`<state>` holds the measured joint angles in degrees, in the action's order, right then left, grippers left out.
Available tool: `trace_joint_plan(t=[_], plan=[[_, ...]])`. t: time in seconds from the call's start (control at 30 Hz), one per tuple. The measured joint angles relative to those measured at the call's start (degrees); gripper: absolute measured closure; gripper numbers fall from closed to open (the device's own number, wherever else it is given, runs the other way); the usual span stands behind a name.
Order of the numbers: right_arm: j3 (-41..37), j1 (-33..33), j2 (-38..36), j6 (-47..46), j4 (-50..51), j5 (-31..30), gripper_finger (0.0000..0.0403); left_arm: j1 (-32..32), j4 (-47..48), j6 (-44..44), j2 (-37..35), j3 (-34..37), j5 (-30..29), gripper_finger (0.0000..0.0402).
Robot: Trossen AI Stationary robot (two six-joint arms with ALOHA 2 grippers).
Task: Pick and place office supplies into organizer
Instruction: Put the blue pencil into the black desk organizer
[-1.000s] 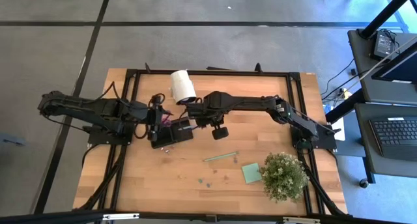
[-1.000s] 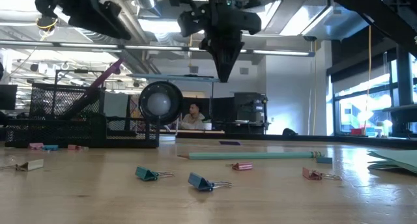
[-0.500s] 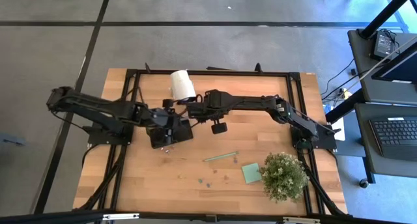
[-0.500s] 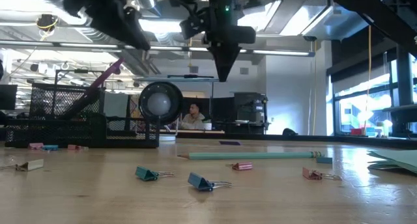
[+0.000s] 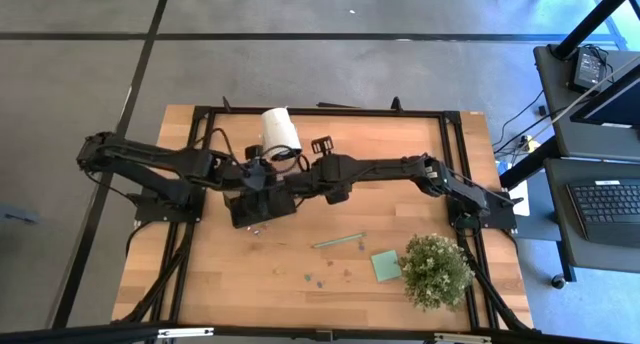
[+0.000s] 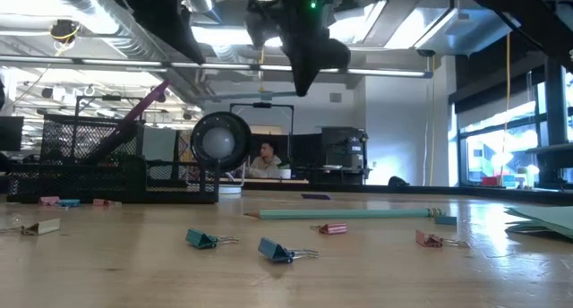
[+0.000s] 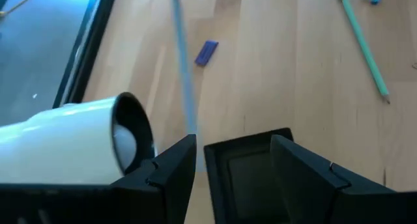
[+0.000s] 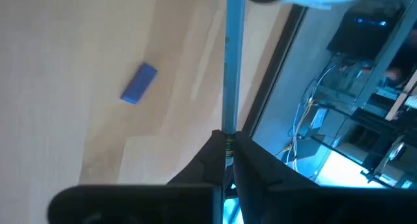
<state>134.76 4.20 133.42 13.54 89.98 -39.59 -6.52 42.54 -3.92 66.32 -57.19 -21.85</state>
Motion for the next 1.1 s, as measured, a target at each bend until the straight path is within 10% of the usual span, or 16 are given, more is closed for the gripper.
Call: trace_joint_plan(t=[0.7,1.1], plan=[[0.04,15.75,-1.08,4.84,0.04,-42.09,0.0383,7.82,-1.89,-15.62,-15.45,0.0,27.51,0.021],[0.04,19.82,-1.08,5.43,-0.29,-47.83,0.0383,11.89,-9.96,-24.59,-12.0,0.02,47.05,0.021]])
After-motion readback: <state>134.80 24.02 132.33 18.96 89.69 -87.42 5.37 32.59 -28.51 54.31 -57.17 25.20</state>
